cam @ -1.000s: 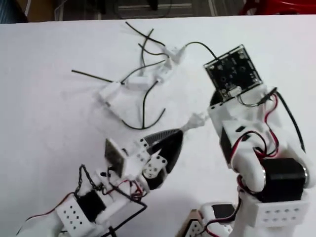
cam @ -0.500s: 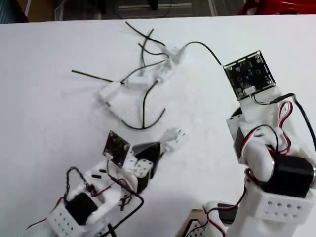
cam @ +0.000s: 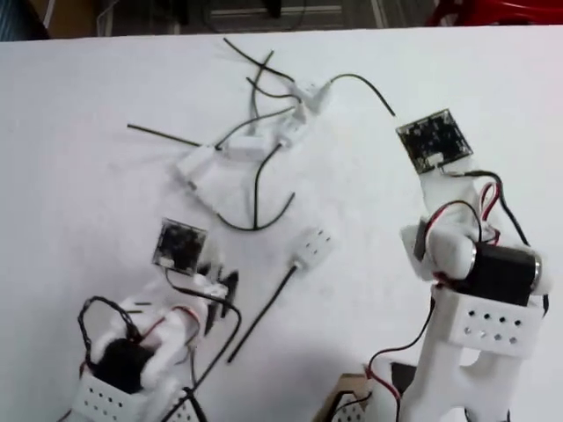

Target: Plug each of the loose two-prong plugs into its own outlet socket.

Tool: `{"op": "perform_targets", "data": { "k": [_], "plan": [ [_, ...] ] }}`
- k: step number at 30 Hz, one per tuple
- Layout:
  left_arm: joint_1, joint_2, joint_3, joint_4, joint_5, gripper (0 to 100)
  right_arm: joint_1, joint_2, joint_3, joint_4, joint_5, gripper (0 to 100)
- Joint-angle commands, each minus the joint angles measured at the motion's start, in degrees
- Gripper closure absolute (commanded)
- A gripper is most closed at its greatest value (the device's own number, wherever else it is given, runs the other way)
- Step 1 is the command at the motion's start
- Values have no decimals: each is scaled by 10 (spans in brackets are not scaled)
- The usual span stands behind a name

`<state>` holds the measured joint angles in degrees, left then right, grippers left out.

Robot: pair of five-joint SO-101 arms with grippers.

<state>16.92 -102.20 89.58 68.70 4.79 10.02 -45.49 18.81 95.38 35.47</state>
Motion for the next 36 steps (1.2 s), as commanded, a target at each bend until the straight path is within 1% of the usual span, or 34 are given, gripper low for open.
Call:
{"op": "perform_targets", "data": {
  "k": [1, 6, 12, 17, 20, 22, 25, 27, 31, 34, 36],
  "plan": [
    [-15, 4, -33, 19, -16, 707, 7, -1, 7, -9, 14, 974],
    [-15, 7, -33, -2, -12, 707, 7, -1, 28, -9, 14, 974],
    [-15, 8, -20, -33, 1, 779, 2, -1, 28, -10, 11, 974],
    [-15, 8, -4, -62, 4, 790, 2, -1, 28, -9, 10, 974],
    [-15, 12, -19, -59, 5, 794, 2, -1, 28, -7, 9, 974],
    [-15, 41, -38, -64, 18, 814, 2, -1, 28, -6, 9, 974],
    [-16, 147, -79, -99, 33, 831, 2, -1, 28, -6, 9, 974],
    [-32, 250, -119, -126, 46, 815, 2, -1, 28, -6, 9, 974],
    [-69, 468, -178, -171, 86, 715, 2, -1, 28, -6, 9, 974],
    [-82, 603, -229, -166, 97, 724, 2, -1, 28, -6, 9, 974],
    [-80, 669, -261, -152, 98, 736, 2, -1, 28, -8, 9, 974]
  ]
}}
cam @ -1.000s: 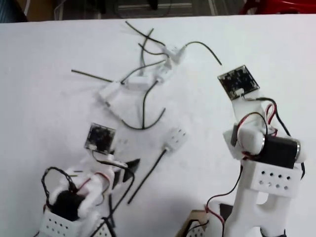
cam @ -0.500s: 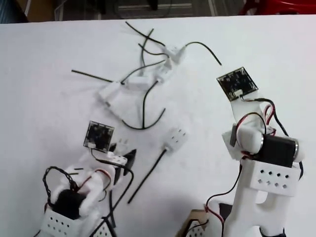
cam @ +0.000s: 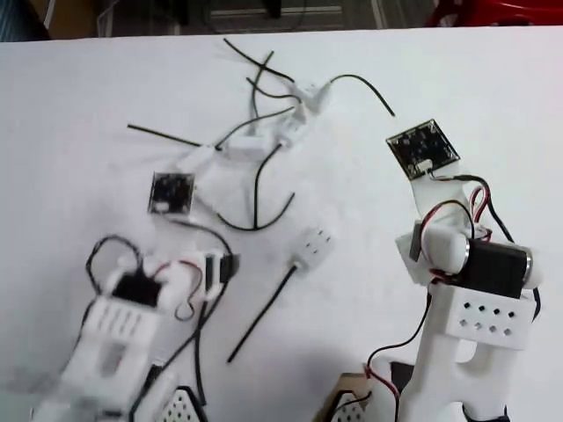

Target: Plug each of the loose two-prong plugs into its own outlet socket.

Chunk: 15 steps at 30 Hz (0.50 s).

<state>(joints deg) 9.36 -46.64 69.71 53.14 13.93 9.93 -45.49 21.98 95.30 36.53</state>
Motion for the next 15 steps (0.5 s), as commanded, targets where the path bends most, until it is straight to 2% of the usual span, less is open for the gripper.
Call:
{"op": "perform_targets", "data": {
  "k": [1, 4, 13, 15],
  "plan": [
    [-1, 138, -76, 9, 9, 740, 3, -1, -4, -8, -2, 974],
    [0, 187, -103, 8, 43, 741, 3, -1, -3, -8, -2, 974],
    [3, 284, -132, -45, 47, 748, 3, 1, -3, -8, -2, 974],
    [6, 309, -150, -43, 47, 791, 3, 2, -3, -8, -2, 974]
  ]
}}
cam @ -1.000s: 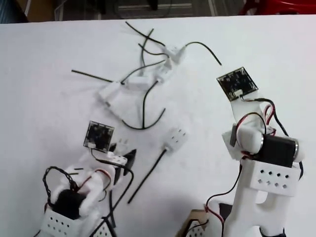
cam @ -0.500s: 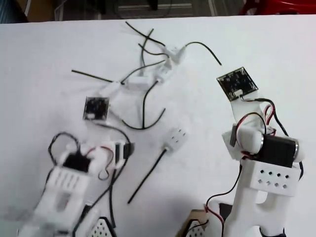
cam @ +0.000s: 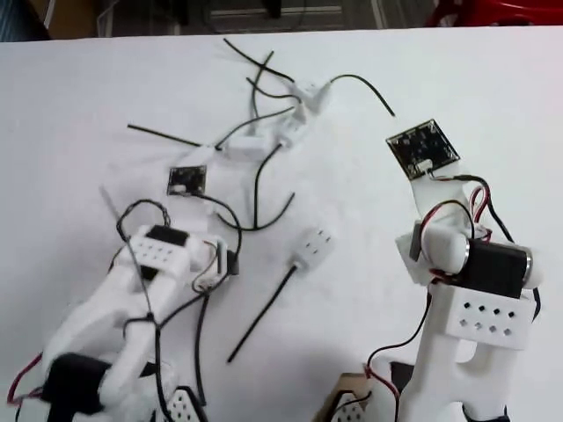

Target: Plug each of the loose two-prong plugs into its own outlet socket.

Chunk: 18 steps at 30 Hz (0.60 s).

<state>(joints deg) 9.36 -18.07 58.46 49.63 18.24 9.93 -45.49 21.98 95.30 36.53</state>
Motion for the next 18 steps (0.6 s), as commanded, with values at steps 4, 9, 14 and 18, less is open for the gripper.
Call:
{"op": "perform_targets", "data": {
  "k": [4, 9, 14, 18],
  "plan": [
    [7, 65, -70, -13, 4, 929, 3, 2, -2, -8, -2, 975],
    [7, 95, -105, -14, 3, 965, 3, -1, 19, -10, -2, 974],
    [12, 109, -106, -14, 4, 977, 6, -1, 40, -26, -1, 974],
    [54, 104, -107, -18, 2, 978, 3, -1, 37, -26, -1, 974]
  ]
}}
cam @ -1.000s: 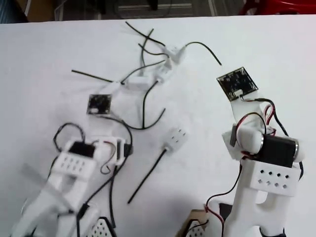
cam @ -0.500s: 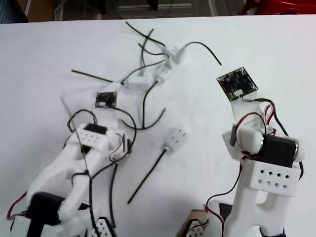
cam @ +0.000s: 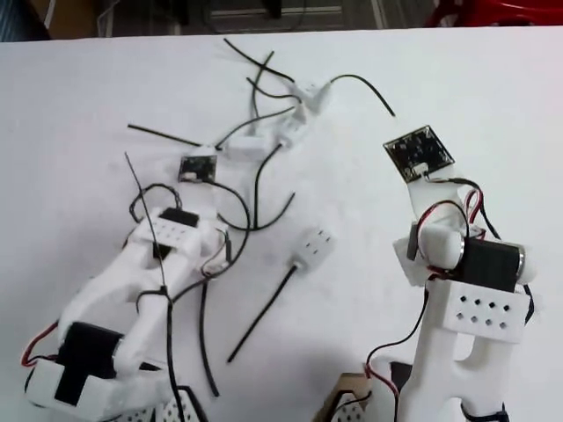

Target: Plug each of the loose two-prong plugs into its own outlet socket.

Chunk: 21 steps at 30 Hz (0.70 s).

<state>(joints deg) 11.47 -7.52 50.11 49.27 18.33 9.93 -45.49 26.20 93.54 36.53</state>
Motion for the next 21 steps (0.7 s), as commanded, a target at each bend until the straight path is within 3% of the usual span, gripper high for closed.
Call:
{"op": "perform_targets", "data": {
  "k": [1, 6, 11, 17, 21],
  "plan": [
    [47, -2, -24, -25, 2, 978, 3, -1, -5, -8, -1, 974],
    [98, -30, -20, -66, 3, 980, 9, -1, -3, -15, 4, 974],
    [114, -160, 20, -94, 3, 980, 60, 2, -2, -42, 40, 974],
    [114, -385, 204, -296, 4, 978, 74, 4, 10, -52, 60, 974],
    [113, -491, 255, -341, 4, 977, 58, 4, 39, -90, 59, 976]
  ]
}}
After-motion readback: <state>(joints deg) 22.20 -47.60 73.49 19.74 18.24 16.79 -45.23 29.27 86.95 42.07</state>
